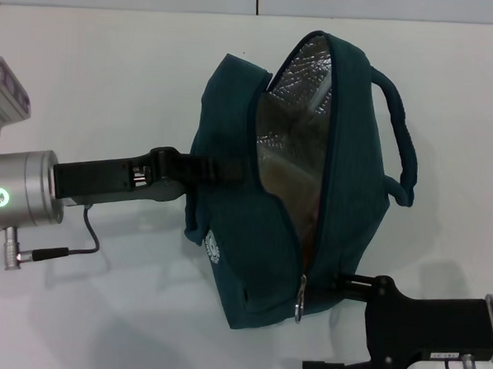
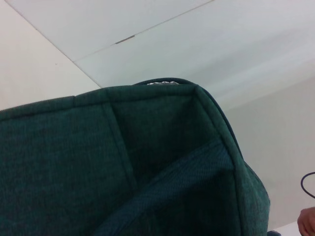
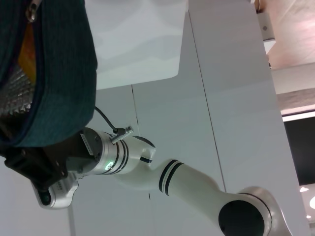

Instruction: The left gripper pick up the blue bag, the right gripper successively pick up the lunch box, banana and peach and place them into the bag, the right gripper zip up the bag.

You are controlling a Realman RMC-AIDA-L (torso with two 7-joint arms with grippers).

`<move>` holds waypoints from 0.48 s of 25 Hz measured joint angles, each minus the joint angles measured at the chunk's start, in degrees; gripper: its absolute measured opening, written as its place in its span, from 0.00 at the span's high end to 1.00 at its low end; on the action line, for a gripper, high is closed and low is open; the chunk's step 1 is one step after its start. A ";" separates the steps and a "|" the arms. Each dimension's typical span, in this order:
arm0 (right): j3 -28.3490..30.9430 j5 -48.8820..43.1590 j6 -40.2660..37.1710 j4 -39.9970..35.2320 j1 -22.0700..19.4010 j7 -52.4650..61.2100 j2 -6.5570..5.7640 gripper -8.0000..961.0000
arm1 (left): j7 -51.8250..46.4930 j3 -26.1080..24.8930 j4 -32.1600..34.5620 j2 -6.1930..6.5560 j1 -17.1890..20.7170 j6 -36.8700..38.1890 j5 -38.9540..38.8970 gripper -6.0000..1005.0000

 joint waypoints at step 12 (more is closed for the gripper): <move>-3.55 3.24 1.21 0.17 1.34 -0.63 0.00 0.11 | 0.09 0.21 0.08 0.06 -0.14 0.00 0.10 0.95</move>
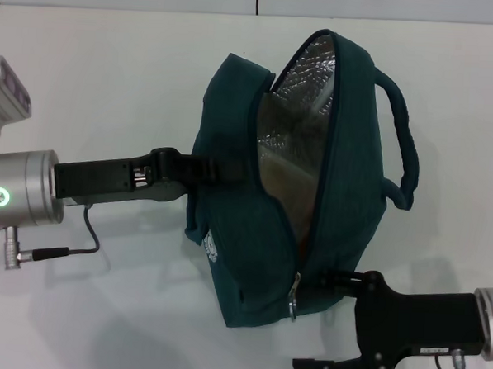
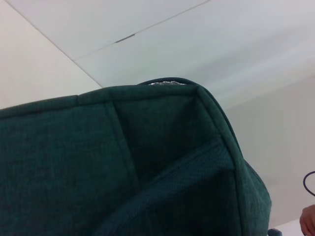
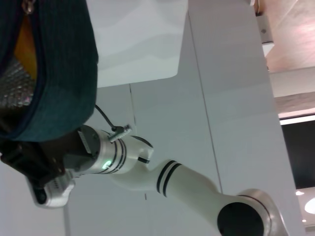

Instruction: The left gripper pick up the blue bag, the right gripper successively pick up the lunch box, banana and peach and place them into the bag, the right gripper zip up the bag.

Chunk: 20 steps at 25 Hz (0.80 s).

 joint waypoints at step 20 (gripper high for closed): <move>-4.71 5.58 2.81 0.07 -1.43 -1.23 -0.27 0.12 | 0.26 -0.05 -0.18 0.14 0.40 0.09 0.09 0.95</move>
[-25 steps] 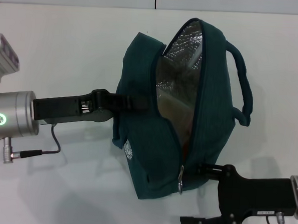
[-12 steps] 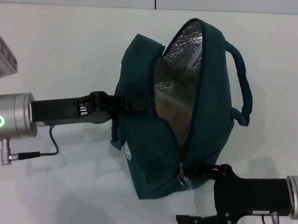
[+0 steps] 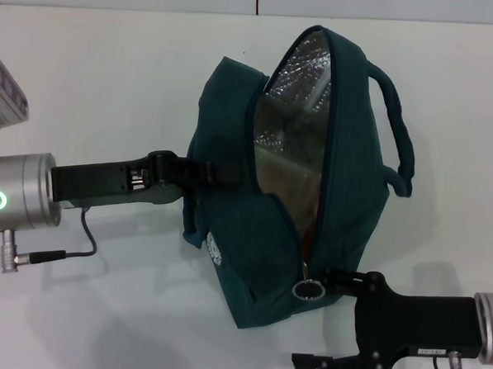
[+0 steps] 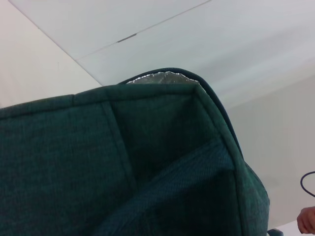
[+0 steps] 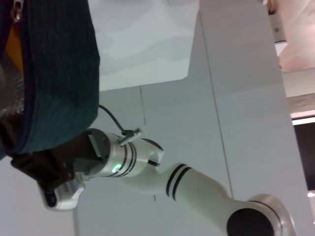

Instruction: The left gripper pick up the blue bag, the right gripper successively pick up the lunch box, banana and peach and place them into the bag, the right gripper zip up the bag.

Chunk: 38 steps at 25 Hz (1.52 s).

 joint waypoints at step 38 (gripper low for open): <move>2.42 1.91 0.17 1.26 -0.84 -1.94 -0.42 0.75 | -0.15 -0.32 0.21 0.06 -0.09 0.00 -0.01 0.95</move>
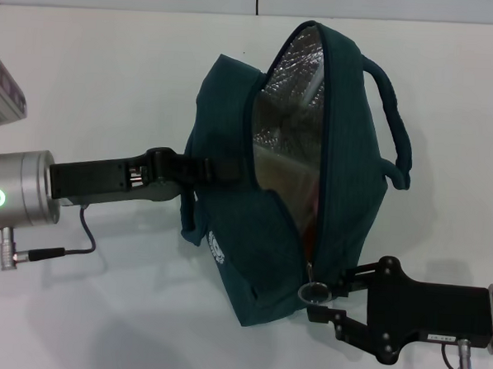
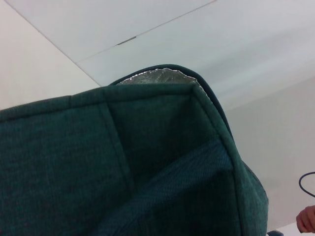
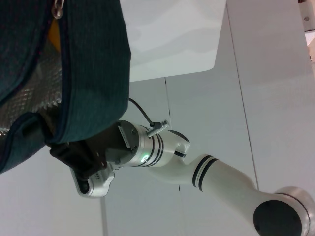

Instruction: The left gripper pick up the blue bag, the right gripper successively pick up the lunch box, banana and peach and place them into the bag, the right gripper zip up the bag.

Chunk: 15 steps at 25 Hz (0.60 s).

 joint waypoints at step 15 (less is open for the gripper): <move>0.40 0.40 -0.26 0.06 -0.26 0.04 0.00 0.79 | 0.15 0.00 0.00 0.00 -0.22 0.00 -0.05 0.95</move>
